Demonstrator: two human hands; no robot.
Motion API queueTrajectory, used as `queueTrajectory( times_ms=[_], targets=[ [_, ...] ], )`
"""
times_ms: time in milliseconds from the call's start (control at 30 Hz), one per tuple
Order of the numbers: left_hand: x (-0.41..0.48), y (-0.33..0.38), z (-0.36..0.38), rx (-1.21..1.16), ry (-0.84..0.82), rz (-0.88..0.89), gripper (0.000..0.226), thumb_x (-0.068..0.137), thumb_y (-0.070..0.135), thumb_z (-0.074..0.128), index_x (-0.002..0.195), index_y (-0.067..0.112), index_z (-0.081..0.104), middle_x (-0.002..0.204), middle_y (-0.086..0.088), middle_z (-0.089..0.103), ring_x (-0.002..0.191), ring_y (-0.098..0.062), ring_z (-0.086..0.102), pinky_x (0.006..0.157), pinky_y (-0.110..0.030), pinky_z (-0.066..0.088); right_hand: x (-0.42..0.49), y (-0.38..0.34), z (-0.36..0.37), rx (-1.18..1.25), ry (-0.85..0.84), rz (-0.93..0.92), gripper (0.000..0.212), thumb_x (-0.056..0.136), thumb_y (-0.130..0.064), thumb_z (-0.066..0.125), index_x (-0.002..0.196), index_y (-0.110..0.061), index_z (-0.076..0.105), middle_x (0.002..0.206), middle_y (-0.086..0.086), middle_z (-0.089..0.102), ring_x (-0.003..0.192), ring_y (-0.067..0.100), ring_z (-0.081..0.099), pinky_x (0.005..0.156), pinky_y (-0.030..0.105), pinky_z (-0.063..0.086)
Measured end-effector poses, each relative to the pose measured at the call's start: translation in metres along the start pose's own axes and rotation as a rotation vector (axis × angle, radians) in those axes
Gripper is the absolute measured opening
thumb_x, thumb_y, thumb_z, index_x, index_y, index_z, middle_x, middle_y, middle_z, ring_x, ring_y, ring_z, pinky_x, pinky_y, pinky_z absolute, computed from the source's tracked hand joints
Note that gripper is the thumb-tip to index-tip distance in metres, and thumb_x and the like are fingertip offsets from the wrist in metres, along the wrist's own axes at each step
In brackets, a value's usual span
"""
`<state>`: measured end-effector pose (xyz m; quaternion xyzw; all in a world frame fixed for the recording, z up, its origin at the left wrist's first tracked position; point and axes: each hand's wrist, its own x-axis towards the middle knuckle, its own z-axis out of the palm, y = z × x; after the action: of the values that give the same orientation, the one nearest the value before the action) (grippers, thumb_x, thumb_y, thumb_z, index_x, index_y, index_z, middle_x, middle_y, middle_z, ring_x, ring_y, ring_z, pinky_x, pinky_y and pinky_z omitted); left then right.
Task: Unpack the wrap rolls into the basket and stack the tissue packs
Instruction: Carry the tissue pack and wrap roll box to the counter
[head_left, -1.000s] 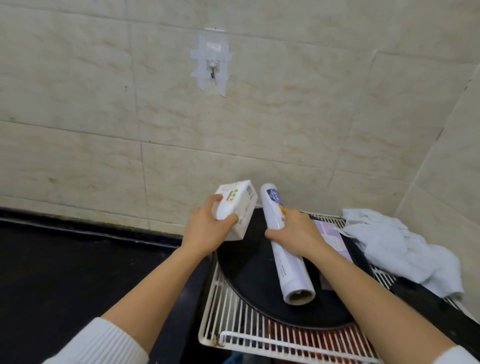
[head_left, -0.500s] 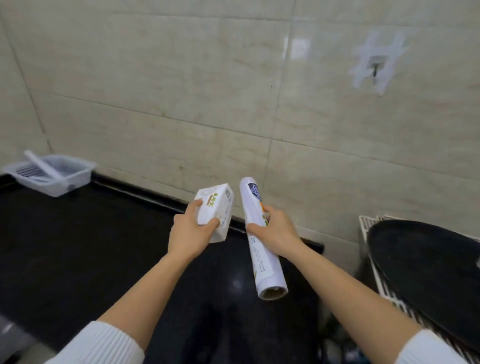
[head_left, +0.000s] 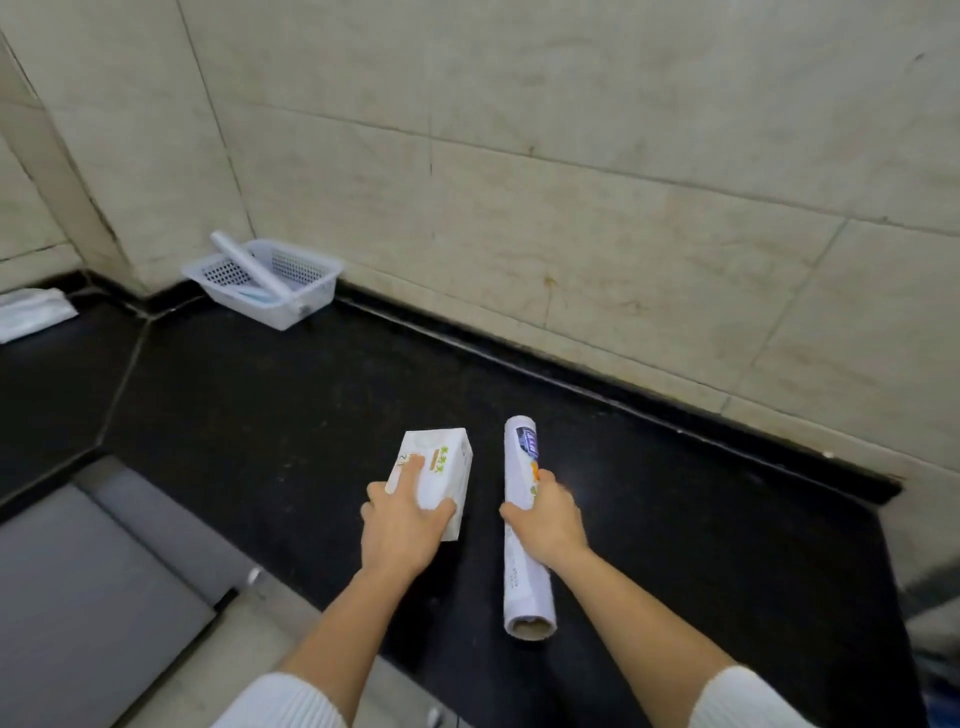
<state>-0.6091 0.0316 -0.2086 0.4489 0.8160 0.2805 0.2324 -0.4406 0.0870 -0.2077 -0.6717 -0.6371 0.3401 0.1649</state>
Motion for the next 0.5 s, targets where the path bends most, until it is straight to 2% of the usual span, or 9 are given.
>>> queueTrajectory(
  times_ms=[100,300,500],
  targets=[
    [0.004,-0.012,0.016,0.010,-0.020,-0.004,0.071,0.081,0.047,0.056,0.143,0.042,0.022,0.129,-0.007,0.033,0.110,-0.030,0.039,0.082,-0.040,0.043,0.002,0.005,0.027,-0.061,0.029,0.061,0.067,0.079,-0.036,0.064,0.136,-0.012,0.037,0.125,0.012,0.053,0.108,0.035,0.058,0.081,0.037,0.047],
    [0.014,-0.023,0.046,0.055,-0.083,0.063,0.071,0.082,0.045,0.058,0.144,0.041,0.023,0.135,-0.004,0.027,0.115,-0.027,0.032,0.087,-0.038,0.044,0.007,0.020,0.057,-0.210,0.035,0.057,0.075,0.088,-0.036,0.057,0.146,-0.012,0.017,0.126,0.011,0.041,0.105,0.031,0.058,0.079,0.040,0.050],
    [0.015,-0.034,0.059,0.065,-0.120,0.100,0.075,0.081,0.049,0.060,0.144,0.044,0.020,0.137,-0.002,0.022,0.115,-0.022,0.027,0.088,-0.035,0.041,0.008,0.028,0.061,-0.234,0.032,0.026,0.076,0.090,-0.041,0.056,0.147,-0.013,0.014,0.128,0.010,0.036,0.112,0.027,0.052,0.082,0.040,0.051]
  ],
)
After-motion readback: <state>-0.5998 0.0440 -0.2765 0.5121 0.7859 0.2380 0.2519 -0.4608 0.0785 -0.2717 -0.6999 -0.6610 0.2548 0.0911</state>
